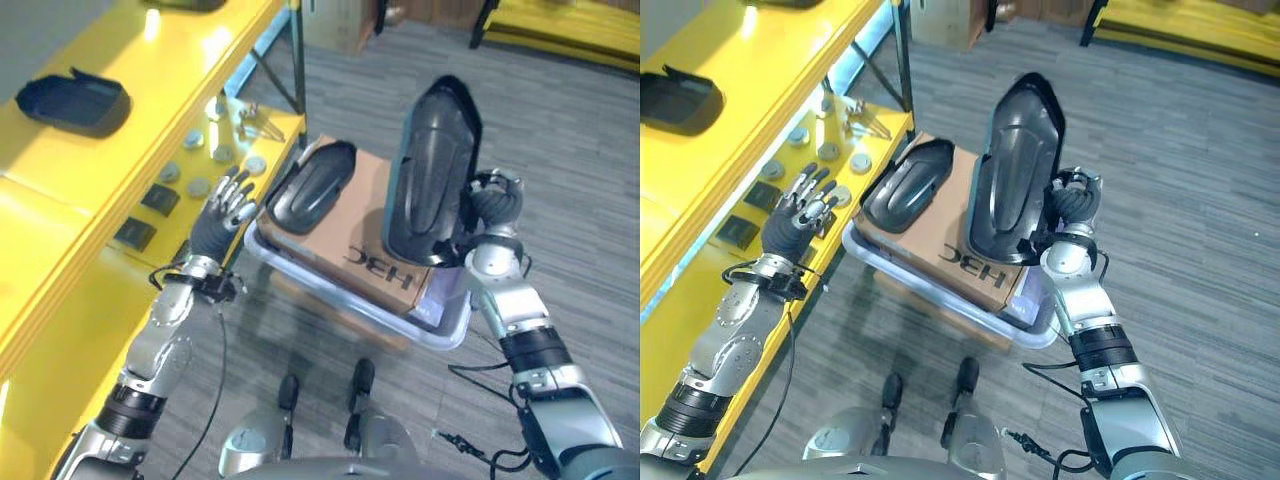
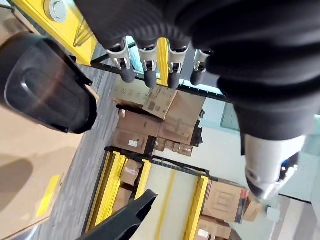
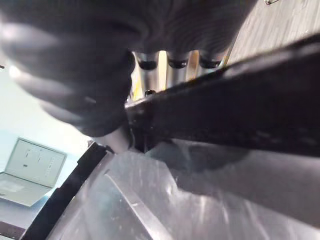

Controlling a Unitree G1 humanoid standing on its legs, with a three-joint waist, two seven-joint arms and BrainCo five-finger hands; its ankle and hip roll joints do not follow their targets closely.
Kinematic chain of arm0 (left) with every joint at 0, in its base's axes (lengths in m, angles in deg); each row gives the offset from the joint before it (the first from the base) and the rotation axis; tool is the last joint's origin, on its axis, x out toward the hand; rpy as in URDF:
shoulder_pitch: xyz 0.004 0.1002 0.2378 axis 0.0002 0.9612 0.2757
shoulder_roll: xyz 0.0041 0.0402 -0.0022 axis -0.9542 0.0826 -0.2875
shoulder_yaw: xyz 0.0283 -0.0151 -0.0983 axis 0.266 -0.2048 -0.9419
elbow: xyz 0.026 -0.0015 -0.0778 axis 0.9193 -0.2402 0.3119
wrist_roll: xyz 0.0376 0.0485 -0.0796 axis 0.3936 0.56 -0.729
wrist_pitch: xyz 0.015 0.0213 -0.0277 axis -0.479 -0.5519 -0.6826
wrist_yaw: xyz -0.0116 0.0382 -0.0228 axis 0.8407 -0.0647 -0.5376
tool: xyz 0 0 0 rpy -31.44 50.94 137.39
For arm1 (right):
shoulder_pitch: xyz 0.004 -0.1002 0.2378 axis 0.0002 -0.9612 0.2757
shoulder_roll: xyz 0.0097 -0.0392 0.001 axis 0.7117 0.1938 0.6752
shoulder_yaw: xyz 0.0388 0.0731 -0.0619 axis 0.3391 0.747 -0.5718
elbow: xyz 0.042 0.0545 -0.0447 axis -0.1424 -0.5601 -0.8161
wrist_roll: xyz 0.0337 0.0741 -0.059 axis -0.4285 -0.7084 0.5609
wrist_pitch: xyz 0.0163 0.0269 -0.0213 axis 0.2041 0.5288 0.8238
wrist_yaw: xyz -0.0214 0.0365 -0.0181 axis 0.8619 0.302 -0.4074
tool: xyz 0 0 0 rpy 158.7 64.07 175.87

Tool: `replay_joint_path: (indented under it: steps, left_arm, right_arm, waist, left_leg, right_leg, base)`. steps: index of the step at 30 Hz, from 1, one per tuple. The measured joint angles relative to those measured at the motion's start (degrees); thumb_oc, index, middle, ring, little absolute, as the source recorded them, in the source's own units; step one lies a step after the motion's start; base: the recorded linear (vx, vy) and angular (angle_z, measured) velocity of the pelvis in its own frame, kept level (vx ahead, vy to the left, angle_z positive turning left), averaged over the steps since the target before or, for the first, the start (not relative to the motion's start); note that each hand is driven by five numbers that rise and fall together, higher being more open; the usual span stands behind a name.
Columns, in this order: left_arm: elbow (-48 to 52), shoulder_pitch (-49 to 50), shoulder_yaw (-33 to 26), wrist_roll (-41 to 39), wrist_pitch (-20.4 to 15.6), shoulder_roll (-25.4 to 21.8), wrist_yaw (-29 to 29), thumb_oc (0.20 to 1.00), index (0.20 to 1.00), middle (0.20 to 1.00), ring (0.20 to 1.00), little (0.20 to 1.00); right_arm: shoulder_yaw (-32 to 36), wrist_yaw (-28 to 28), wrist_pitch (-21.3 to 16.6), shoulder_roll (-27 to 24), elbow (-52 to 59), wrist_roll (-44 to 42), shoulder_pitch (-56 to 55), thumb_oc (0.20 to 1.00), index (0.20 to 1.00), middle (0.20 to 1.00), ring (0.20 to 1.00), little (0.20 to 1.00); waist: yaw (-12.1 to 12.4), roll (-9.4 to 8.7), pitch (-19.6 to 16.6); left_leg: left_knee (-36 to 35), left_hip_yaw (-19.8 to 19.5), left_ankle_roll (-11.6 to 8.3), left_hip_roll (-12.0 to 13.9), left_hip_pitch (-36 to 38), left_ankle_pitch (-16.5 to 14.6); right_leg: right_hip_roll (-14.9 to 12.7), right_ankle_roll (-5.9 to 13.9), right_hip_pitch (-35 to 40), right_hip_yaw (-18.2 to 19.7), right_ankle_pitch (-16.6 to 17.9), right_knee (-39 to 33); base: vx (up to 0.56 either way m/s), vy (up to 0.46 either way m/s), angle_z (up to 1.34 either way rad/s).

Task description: Move parts from the plastic box to the shelf.

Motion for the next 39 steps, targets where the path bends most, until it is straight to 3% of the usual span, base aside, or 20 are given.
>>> replay_joint_path:
  steps: [2, 4, 6, 11, 14, 21, 39]
  left_arm:
    - [0.0, -1.2, 1.7, 0.0, 2.1, 0.2, 1.0, 1.000, 1.000, 1.000, 1.000, 1.000]
    - [-1.6, -5.2, 5.2, -0.1, 7.2, 1.0, 0.7, 1.000, 1.000, 1.000, 1.000, 1.000]
    - [-5.0, -8.4, 7.5, -1.6, 9.6, 2.4, -0.5, 1.000, 1.000, 1.000, 1.000, 1.000]
    - [-13.2, -13.0, 11.3, -7.0, 13.4, 8.8, -3.5, 1.000, 1.000, 1.000, 1.000, 1.000]
    - [-17.9, -14.5, 13.2, -7.9, 13.6, 11.2, -6.4, 1.000, 1.000, 1.000, 1.000, 1.000]
    - [-18.8, -14.7, 13.2, -7.8, 13.7, 11.8, -9.1, 1.000, 1.000, 1.000, 1.000, 1.000]
    - [-19.0, -14.7, 16.3, -4.3, 18.1, 12.1, -7.0, 1.000, 1.000, 1.000, 1.000, 1.000]
  right_arm:
    - [-1.2, 0.5, 0.0, 0.1, -0.1, 0.1, 0.0, 0.200, 0.200, 0.200, 0.200, 0.200]
    - [-4.4, 2.3, 0.2, 0.5, -0.2, 0.7, 0.2, 0.200, 0.200, 0.200, 0.200, 0.200]
    - [-7.2, 3.2, 0.2, 1.5, -0.2, 1.3, 0.3, 0.200, 0.200, 0.200, 0.200, 0.200]
    - [-12.3, 5.9, 0.5, 5.5, -1.0, 1.3, 2.1, 0.200, 0.200, 0.200, 0.200, 0.200]
    - [-14.1, 6.2, 1.0, 6.2, -4.5, 1.1, 3.5, 0.200, 0.200, 0.200, 0.200, 0.200]
    - [-15.2, 6.3, 1.1, 6.7, -4.5, 1.1, 3.5, 0.200, 0.200, 0.200, 0.200, 0.200]
    - [-15.6, 6.2, 1.2, 7.4, -4.5, 0.9, 3.5, 0.200, 0.200, 0.200, 0.200, 0.200]
  waist:
    - [-0.2, 0.10, -1.6]
    - [-0.7, 0.19, -3.1]
    - [-1.6, 0.25, -4.7]
    - [-3.9, 0.39, -6.6]
    - [-4.3, 0.36, -7.3]
    - [-4.7, 0.21, -8.7]
    - [-4.7, 0.15, -8.7]
  left_leg:
    - [-0.5, 0.5, 0.03, 0.1, 0.6, 0.0]
    - [-0.9, 1.1, 0.06, 0.3, 1.9, -0.1]
    - [-1.7, 1.2, 0.06, 0.4, 2.6, 0.0]
    - [-2.5, 2.6, 0.08, 0.7, 4.5, -0.1]
    - [-2.6, 2.9, 0.08, 0.8, 5.3, -0.2]
    - [-2.7, 3.9, 0.02, 1.1, 5.8, -0.3]
    - [-3.7, 4.0, -0.04, 1.2, 7.7, -0.2]
  right_leg:
    - [0.1, 0.19, 0.1, 0.5, -0.4, 0.0]
    - [0.5, 0.44, 0.9, 0.8, -0.6, 0.0]
    - [0.6, 0.45, 1.0, 1.1, -0.6, 0.0]
    - [0.9, 0.61, 1.9, 2.5, -1.1, 0.0]
    - [1.1, 0.59, 2.7, 2.6, -1.3, 0.0]
    - [1.6, 0.47, 3.0, 3.8, -1.2, 0.0]
    - [1.7, 0.42, 4.0, 3.8, -1.4, 0.0]
  base:
    - [0.08, -0.018, -0.13]
    - [0.09, -0.019, -0.13]
    - [0.06, -0.013, -0.10]
    - [0.06, -0.018, -0.15]
    - [0.05, -0.016, -0.05]
    - [0.04, -0.005, -0.07]
    - [0.00, 0.000, 0.00]
